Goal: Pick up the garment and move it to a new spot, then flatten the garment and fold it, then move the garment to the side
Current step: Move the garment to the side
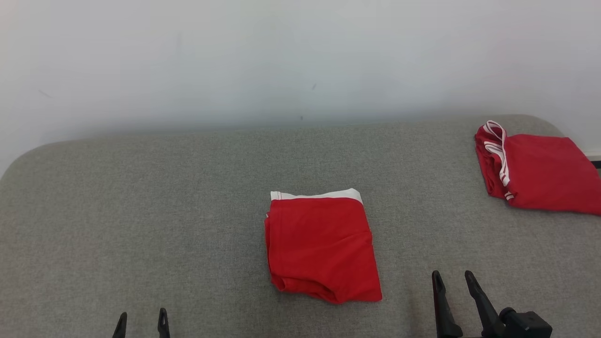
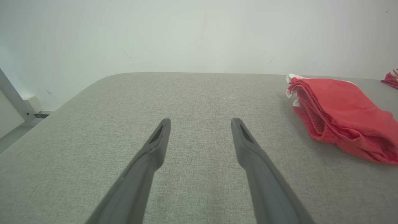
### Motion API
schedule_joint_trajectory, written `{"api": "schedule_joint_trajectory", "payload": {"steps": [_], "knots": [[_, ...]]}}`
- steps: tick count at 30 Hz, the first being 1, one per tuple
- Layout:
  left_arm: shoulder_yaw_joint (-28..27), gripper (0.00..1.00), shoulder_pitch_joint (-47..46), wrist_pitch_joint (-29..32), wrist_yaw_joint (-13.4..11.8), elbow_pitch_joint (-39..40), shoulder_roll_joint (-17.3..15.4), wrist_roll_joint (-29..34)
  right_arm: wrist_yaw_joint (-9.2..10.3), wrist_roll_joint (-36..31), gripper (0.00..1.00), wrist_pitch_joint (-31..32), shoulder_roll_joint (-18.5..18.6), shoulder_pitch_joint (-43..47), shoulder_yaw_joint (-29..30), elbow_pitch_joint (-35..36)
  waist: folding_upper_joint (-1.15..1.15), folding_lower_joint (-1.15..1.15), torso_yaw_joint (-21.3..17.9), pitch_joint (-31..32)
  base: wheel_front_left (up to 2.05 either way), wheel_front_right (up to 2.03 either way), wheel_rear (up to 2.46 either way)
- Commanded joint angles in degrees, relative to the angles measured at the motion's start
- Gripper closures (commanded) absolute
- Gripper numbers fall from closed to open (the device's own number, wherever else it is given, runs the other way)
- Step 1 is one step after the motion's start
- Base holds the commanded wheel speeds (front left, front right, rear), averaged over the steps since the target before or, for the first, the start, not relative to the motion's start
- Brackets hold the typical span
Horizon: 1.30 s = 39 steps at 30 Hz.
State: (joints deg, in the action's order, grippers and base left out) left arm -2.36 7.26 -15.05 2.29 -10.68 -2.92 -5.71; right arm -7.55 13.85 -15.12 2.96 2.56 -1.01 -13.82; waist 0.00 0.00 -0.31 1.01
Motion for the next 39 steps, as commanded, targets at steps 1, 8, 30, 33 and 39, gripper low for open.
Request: {"api": "schedule_joint_trajectory", "payload": {"steps": [1, 8, 30, 33, 39], "knots": [[-0.11, 0.00, 0.13, -0.16, 0.05, -0.20, 0.06, 0.21, 0.15, -0.13, 0.00, 0.02, -0.17, 0.69, 0.02, 0.01, 0.00, 0.00, 0.04, 0.01, 0.00, 0.00, 0.00], [-0.06, 0.00, 0.00, -0.16, 0.08, -0.32, 0.06, -0.01, 0.15, -0.21, 0.00, 0.02, -0.16, 0.64, 0.04, -0.05, 0.00, 0.00, 0.19, 0.04, 0.00, 0.00, 0.00], [2.78, 0.00, -2.34, -0.16, 0.30, -0.47, 0.04, -0.57, 0.15, -4.58, 0.00, 0.03, -0.14, -17.47, -7.23, -17.52, 0.00, 0.00, 3.42, -2.23, 0.00, 0.00, 0.00], [4.19, 0.00, -3.06, -0.16, 0.06, -0.59, 0.06, -1.12, 0.15, -5.23, 0.00, 0.02, -0.11, -23.16, -6.89, -24.39, 0.00, 0.00, 5.21, -3.35, 0.00, 0.00, 0.00], [5.84, 0.00, -4.40, -0.16, -0.03, -0.91, 0.06, -1.64, 0.15, -6.44, 0.00, 0.03, 0.37, -31.32, -4.26, -35.53, 0.00, 0.00, 8.54, -5.52, 0.00, 0.00, 0.00]]}}
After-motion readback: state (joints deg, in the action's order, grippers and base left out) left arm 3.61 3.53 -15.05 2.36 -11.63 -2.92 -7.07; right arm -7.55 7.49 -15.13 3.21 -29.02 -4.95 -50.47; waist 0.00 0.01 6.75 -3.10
